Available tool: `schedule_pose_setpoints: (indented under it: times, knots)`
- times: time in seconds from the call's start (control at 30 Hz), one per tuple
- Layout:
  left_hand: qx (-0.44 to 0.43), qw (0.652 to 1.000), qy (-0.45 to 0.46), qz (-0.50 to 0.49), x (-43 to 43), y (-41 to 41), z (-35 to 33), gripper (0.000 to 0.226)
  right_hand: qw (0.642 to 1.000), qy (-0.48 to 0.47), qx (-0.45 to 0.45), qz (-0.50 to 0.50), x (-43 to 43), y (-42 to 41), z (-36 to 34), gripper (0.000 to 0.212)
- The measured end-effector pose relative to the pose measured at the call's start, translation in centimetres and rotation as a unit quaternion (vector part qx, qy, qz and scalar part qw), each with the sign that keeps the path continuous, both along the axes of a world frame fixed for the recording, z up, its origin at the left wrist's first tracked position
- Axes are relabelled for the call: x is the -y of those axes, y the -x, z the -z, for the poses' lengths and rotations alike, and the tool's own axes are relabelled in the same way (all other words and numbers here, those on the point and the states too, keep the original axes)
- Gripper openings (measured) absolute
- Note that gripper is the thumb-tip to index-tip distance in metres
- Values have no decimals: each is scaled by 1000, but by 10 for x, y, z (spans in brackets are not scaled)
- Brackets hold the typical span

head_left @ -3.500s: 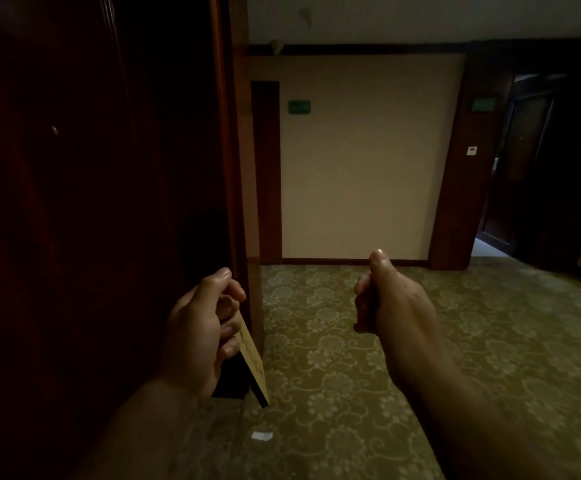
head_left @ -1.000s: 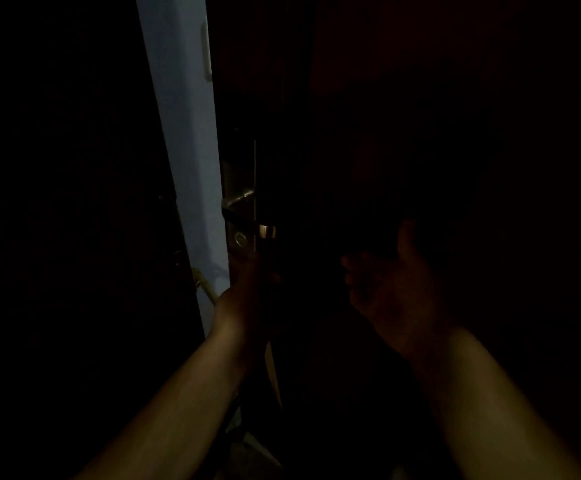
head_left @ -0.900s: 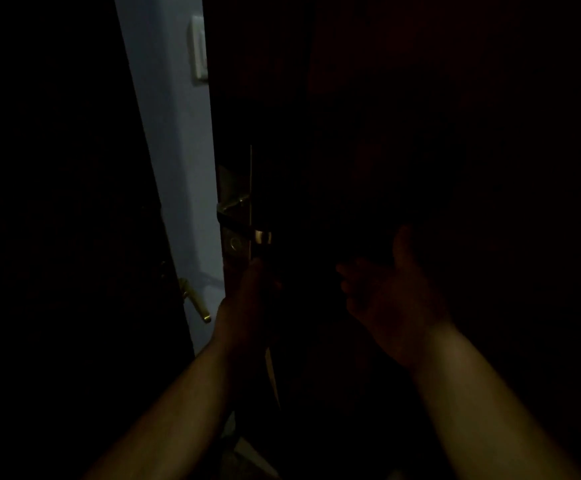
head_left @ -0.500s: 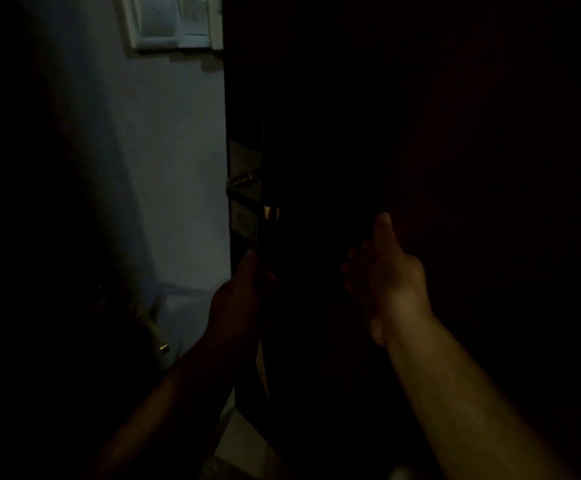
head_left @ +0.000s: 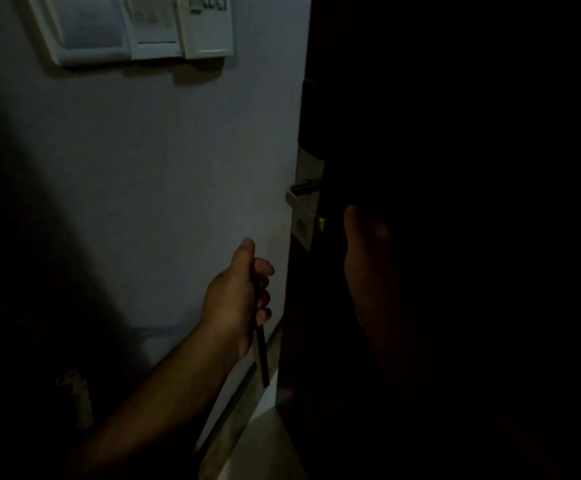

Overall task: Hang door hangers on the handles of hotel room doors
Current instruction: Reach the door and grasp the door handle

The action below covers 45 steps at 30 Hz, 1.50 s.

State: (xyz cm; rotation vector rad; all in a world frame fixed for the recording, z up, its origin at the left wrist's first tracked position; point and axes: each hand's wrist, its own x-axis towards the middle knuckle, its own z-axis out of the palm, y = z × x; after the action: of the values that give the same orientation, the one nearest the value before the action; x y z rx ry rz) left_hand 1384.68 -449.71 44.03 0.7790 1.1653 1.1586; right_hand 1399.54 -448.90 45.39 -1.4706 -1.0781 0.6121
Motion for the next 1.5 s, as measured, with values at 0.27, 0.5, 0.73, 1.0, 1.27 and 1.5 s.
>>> schedule_pose_setpoints:
  times: [0.27, 0.5, 0.73, 1.0, 1.27, 1.5]
  knots:
    - [2, 1000, 28, -10, -54, -42, 23, 50, 995, 10, 45, 83, -66, -48, 17, 26]
    - [-14, 999, 41, 32, -131, -96, 39, 51, 974, -69, 123, 177, -104, -110, 36, 27]
    - [19, 991, 45, 128, -210, -176, 46, 48, 931, -132, 231, 249, -123, -178, 27, 14]
    - [-5, 968, 14, 251, -251, -300, 39, 45, 934, -77, 216, 274, -126, -276, 15, 15]
    - [-42, 946, 7, 320, -269, -406, 26, 46, 931, 9, 161, 329, -129, -368, 5, 22]
    - [-61, 901, -33, 429, -280, -498, 11, 51, 910, 33, 149, 385, -118, -428, -1, 18]
